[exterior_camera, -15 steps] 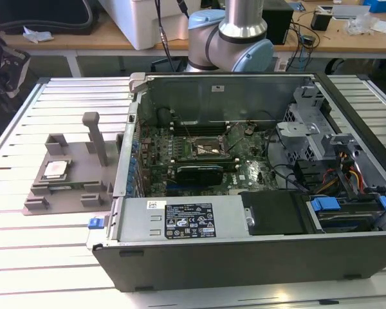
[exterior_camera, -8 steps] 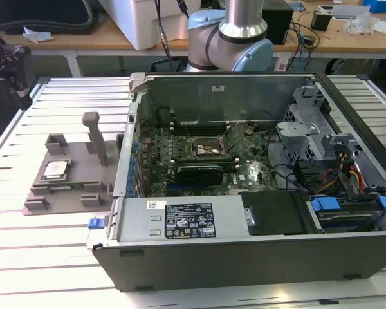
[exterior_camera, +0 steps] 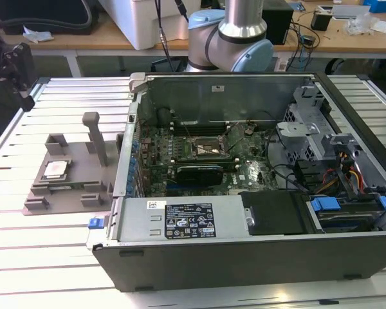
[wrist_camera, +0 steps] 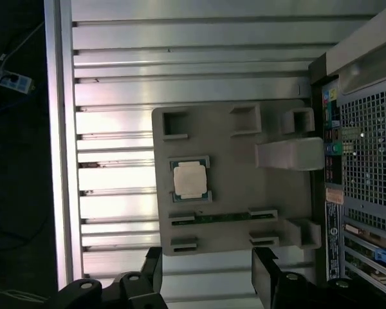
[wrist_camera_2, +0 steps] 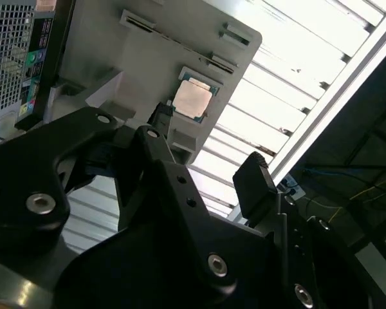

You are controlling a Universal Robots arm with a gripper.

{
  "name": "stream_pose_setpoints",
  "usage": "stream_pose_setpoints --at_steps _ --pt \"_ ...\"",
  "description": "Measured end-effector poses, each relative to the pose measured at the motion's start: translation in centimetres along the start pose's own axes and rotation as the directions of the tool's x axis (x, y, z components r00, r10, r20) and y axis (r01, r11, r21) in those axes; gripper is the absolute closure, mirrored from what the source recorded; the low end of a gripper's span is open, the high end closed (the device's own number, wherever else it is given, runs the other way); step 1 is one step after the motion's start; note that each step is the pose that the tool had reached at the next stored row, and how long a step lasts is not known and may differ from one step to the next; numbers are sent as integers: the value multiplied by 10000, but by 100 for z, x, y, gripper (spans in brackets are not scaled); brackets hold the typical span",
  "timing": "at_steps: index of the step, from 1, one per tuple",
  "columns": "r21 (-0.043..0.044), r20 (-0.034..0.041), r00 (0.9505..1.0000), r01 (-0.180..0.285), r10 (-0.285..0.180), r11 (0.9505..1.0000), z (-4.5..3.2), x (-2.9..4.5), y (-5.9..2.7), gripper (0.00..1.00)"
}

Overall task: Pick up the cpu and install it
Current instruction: 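Pick up the cpu and move it towards the insertion slot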

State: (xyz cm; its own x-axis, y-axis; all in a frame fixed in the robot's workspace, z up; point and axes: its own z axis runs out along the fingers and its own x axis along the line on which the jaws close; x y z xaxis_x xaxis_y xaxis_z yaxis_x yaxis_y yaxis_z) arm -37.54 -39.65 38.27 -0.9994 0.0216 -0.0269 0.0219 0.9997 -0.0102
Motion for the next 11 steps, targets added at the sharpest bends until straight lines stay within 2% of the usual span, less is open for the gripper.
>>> stream_pose_setpoints --at_steps 5,11 --pt "0 -2 10000 28 -28 10000 0 0 1 34" --pt "-1 -1 10000 29 -29 10000 56 2 4 34"
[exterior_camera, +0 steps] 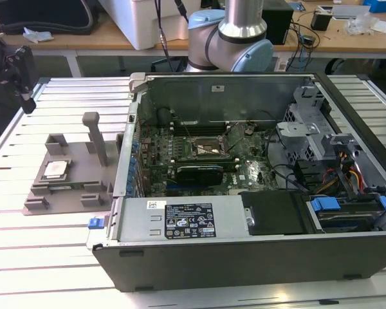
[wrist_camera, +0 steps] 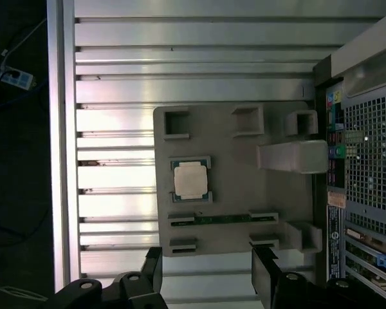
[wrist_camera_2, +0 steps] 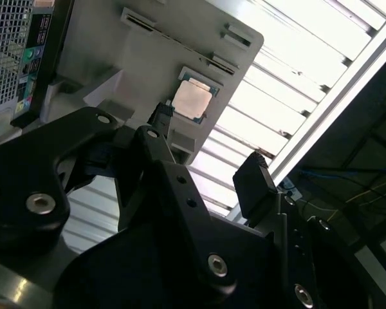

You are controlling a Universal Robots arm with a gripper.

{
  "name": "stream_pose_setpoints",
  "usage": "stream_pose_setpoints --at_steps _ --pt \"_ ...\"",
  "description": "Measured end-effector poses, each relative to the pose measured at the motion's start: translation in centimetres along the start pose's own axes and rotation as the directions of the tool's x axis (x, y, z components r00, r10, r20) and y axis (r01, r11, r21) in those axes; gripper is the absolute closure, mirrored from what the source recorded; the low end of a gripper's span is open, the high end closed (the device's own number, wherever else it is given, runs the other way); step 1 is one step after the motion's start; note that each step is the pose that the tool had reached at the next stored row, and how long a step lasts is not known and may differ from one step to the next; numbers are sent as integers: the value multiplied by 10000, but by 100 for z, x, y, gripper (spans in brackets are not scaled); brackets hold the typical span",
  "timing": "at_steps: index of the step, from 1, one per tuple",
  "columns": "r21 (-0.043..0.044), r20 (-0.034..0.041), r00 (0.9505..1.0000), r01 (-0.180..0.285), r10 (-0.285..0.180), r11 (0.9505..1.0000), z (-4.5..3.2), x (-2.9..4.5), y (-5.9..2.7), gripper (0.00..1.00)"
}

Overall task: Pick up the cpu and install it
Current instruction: 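Pick up the cpu and move it towards the insertion slot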

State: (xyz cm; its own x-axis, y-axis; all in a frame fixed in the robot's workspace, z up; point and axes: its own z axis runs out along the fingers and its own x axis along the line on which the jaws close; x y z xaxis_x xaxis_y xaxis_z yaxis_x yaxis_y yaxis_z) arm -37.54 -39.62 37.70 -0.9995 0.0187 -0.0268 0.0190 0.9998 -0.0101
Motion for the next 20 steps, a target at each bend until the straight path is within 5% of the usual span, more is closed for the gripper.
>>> stream_pose_setpoints --at_steps 20 --pt "0 -1 10000 0 0 10000 267 7 11 34"
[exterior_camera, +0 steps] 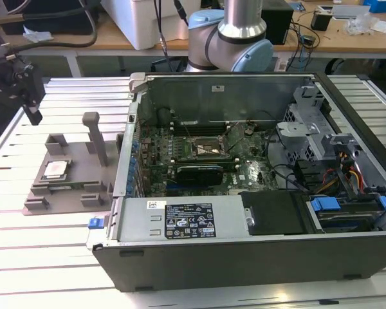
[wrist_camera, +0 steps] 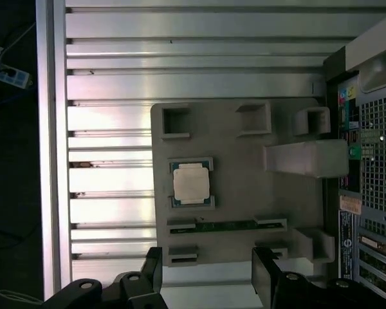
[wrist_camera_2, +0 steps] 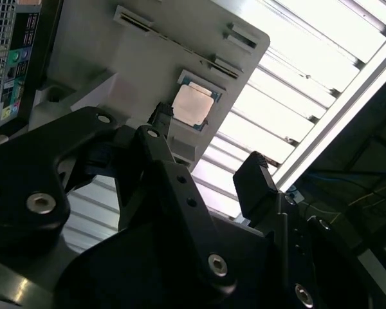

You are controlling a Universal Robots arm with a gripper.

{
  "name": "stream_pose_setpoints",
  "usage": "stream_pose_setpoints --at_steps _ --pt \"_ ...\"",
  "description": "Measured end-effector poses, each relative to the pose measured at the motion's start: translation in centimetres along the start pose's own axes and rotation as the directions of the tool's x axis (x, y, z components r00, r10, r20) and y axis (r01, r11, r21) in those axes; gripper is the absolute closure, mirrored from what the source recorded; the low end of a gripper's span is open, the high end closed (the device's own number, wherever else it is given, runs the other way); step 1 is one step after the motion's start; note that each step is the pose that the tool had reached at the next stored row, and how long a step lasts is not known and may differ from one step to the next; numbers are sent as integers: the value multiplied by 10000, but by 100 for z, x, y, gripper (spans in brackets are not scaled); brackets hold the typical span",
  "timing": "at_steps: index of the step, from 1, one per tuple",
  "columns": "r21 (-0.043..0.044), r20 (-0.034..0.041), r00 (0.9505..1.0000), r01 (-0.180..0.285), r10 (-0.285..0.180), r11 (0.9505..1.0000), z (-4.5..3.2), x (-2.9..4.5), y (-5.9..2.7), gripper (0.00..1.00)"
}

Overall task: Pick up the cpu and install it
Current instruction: 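Pick up the cpu and move it towards the insertion slot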

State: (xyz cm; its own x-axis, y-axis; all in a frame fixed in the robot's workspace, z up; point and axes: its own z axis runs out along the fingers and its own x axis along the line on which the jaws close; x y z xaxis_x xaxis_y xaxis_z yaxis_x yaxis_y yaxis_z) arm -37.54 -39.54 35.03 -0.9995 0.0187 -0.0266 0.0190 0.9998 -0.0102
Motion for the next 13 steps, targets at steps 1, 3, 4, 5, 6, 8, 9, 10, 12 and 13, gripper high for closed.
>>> stream_pose_setpoints --at_steps 1,3,4,5,6,8,9,10,12,13 --pt "-1 1 10000 0 0 10000 16 1 0 34" --pt "0 1 10000 0 0 10000 44 1 0 34" --pt "0 0 10000 0 0 10000 55 2 1 34" --pt "0 1 10000 -2 2 10000 81 3 2 34" --pt "1 0 10000 -4 4 10000 114 5 10 34" --pt "3 -1 10000 -1 1 10000 154 4 29 34" --pt "1 2 10000 0 0 10000 204 6 62 34" --pt "1 1 10000 7 -7 10000 241 8 86 34" --pt "1 1 10000 34 -34 10000 295 10 132 34" --pt "1 1 10000 42 -42 10000 316 11 151 34"
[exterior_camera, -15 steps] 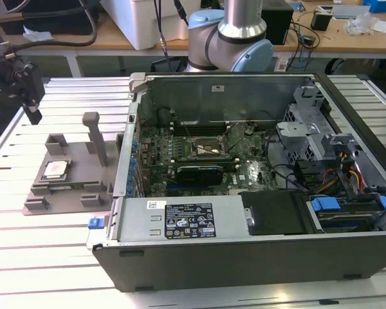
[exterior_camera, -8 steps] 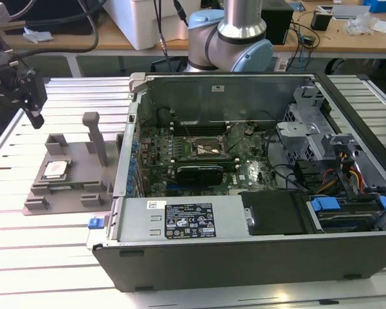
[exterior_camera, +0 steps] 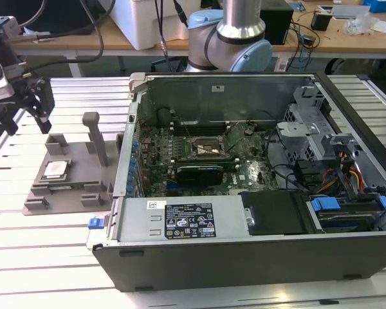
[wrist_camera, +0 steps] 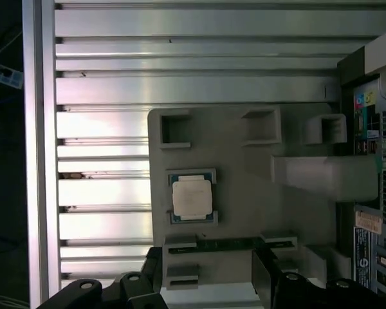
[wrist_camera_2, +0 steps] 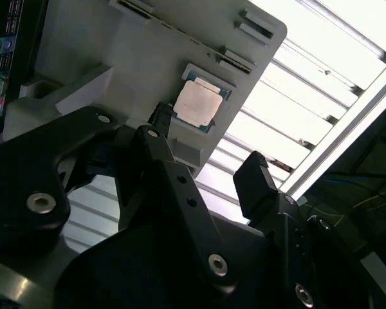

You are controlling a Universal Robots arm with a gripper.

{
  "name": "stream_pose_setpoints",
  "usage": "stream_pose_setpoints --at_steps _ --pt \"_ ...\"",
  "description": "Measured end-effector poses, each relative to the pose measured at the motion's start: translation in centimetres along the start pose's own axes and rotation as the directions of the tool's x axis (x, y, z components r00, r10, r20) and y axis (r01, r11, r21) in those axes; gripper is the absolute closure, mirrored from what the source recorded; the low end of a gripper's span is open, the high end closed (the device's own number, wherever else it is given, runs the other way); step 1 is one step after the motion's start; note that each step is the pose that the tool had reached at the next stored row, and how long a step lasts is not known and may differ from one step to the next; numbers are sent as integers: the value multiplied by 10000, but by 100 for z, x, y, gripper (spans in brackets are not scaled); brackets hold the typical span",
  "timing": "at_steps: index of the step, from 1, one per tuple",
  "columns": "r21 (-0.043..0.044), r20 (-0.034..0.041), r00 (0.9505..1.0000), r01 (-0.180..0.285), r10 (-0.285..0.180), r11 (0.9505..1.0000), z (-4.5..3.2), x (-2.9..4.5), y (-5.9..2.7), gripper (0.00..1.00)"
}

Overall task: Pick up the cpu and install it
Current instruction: 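Pick up the cpu and move it towards the insertion slot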

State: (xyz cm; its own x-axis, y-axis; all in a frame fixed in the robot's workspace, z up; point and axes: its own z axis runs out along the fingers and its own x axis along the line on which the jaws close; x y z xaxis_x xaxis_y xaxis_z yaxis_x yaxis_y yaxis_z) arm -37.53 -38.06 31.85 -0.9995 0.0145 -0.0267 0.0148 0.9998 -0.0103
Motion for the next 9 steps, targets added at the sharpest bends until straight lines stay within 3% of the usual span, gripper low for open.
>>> stream_pose_setpoints --at_steps 5,9 --pt "-1 0 10000 8 -8 10000 109 4 57 34" --pt "0 0 10000 9 -9 10000 252 8 75 34"
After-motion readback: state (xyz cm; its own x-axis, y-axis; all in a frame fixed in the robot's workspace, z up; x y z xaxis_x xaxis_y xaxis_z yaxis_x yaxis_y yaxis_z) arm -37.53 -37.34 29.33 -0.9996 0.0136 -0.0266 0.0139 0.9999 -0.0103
